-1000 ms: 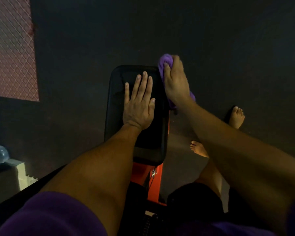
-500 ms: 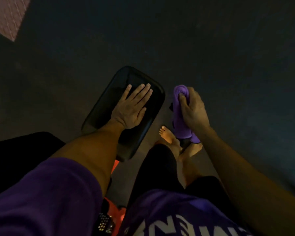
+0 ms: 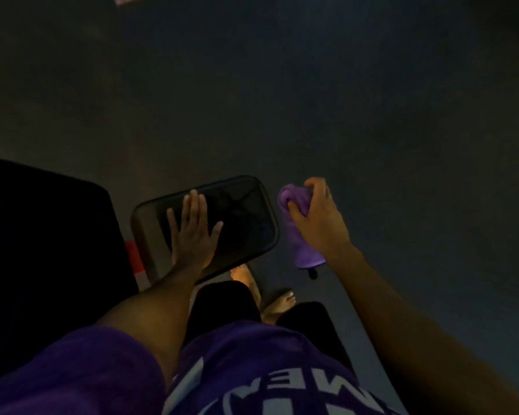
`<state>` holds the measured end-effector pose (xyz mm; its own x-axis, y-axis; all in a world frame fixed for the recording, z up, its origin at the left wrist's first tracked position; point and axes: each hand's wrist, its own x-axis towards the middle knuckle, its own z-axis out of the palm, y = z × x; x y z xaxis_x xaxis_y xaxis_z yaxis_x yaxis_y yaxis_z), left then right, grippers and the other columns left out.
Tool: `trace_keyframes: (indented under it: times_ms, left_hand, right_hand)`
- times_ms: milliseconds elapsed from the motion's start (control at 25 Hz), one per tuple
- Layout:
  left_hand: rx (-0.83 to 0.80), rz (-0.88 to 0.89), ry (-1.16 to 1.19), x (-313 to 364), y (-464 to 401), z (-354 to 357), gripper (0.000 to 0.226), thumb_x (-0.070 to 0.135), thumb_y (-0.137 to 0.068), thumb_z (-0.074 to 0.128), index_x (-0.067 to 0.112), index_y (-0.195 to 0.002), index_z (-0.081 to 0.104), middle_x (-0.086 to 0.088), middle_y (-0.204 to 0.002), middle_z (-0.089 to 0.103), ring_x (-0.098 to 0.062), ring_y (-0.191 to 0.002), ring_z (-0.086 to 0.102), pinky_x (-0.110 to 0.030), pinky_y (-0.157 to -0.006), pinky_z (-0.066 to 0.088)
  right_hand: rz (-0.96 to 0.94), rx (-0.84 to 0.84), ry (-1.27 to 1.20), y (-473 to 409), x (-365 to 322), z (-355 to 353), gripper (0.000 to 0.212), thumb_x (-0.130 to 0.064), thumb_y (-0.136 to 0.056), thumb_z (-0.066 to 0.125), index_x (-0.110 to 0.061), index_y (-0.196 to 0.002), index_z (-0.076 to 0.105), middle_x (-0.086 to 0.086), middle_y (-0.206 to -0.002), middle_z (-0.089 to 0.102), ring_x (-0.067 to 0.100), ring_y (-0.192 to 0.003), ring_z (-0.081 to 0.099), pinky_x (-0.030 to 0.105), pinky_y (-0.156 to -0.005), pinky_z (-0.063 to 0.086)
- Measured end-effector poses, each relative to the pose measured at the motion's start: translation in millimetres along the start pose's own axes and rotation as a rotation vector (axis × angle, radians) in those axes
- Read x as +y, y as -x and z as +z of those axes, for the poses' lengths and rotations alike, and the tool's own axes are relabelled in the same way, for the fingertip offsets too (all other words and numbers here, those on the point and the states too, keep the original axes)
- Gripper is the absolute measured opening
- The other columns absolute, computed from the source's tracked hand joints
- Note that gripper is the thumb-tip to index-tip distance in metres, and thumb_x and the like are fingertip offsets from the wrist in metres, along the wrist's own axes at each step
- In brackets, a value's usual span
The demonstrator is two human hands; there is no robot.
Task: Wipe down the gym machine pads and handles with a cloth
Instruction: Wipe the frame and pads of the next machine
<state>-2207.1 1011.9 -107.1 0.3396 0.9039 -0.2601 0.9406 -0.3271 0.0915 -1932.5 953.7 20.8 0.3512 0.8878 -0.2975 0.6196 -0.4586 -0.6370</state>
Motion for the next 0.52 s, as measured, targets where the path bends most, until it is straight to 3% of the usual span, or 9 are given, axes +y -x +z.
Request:
trace_keyframes:
  times_ms: [40, 120, 200, 280, 360, 440, 520]
  left_hand:
    - [0.003, -0.117, 0.020, -5, 9, 6, 0.074, 0.056, -0.107, 0.023, 0.013, -0.165, 0.004, -0.005, -0.173, -0.003, -0.021, -0.160, -0.004, -0.058, -0.127, -0.002]
    - [-0.005, -0.187, 0.001, -7, 13, 16, 0.074, 0.057, -0.107, 0.020, 0.014, -0.165, 0.003, -0.004, -0.173, -0.004, -0.020, -0.159, -0.005, -0.058, -0.127, 0.000]
    - [-0.003, -0.191, 0.032, -5, 8, 20, 0.069, 0.052, -0.107, 0.019, 0.016, -0.165, 0.004, -0.002, -0.173, -0.001, -0.019, -0.160, -0.003, -0.057, -0.127, 0.001]
    - [0.020, -0.174, 0.053, -6, 10, 26, 0.066, 0.045, -0.106, 0.021, 0.017, -0.165, 0.009, -0.002, -0.173, 0.005, -0.020, -0.160, 0.002, -0.055, -0.128, 0.001]
    - [0.027, -0.176, 0.055, -10, 11, 28, 0.066, 0.042, -0.105, 0.023, 0.016, -0.165, 0.010, -0.003, -0.173, 0.008, -0.021, -0.160, 0.004, -0.055, -0.128, 0.002]
    - [0.050, -0.184, 0.064, -9, 9, 28, 0.065, 0.040, -0.105, 0.024, 0.016, -0.164, 0.012, -0.004, -0.173, 0.010, -0.021, -0.160, 0.005, -0.055, -0.128, 0.003]
    - [0.048, -0.194, 0.088, -8, 8, 24, 0.065, 0.038, -0.105, 0.024, 0.015, -0.165, 0.012, -0.004, -0.173, 0.009, -0.019, -0.160, 0.004, -0.056, -0.128, 0.004]
  right_hand:
    - [-0.081, 0.001, 0.031, -17, -4, 4, 0.041, -0.029, -0.095, 0.065, -0.010, -0.125, 0.046, 0.008, -0.125, 0.050, 0.030, -0.105, 0.058, 0.032, -0.074, 0.040]
    - [-0.234, -0.013, 0.105, -59, -12, 19, 0.038, -0.032, -0.097, 0.063, -0.011, -0.125, 0.050, 0.010, -0.126, 0.048, 0.029, -0.103, 0.059, 0.031, -0.072, 0.042]
    - [-0.395, -0.059, 0.192, -99, -20, 52, 0.040, -0.037, -0.099, 0.059, -0.016, -0.132, 0.052, 0.012, -0.135, 0.043, 0.029, -0.112, 0.057, 0.035, -0.083, 0.050]
    - [-0.569, -0.163, 0.370, -120, -25, 94, 0.044, -0.043, -0.101, 0.050, -0.021, -0.140, 0.050, 0.012, -0.144, 0.039, 0.030, -0.122, 0.051, 0.038, -0.095, 0.049]
    - [-0.705, -0.225, 0.568, -122, -22, 123, 0.049, -0.045, -0.103, 0.042, -0.026, -0.147, 0.043, 0.011, -0.149, 0.040, 0.032, -0.127, 0.046, 0.046, -0.098, 0.047]
    - [-0.739, -0.214, 0.680, -109, -5, 127, 0.052, -0.042, -0.100, 0.051, -0.028, -0.149, 0.041, 0.011, -0.150, 0.040, 0.036, -0.125, 0.045, 0.049, -0.096, 0.046]
    - [-0.839, -0.293, 0.687, -72, 26, 115, 0.065, -0.035, -0.085, 0.072, -0.030, -0.143, 0.045, 0.009, -0.146, 0.042, 0.037, -0.118, 0.045, 0.048, -0.087, 0.051]
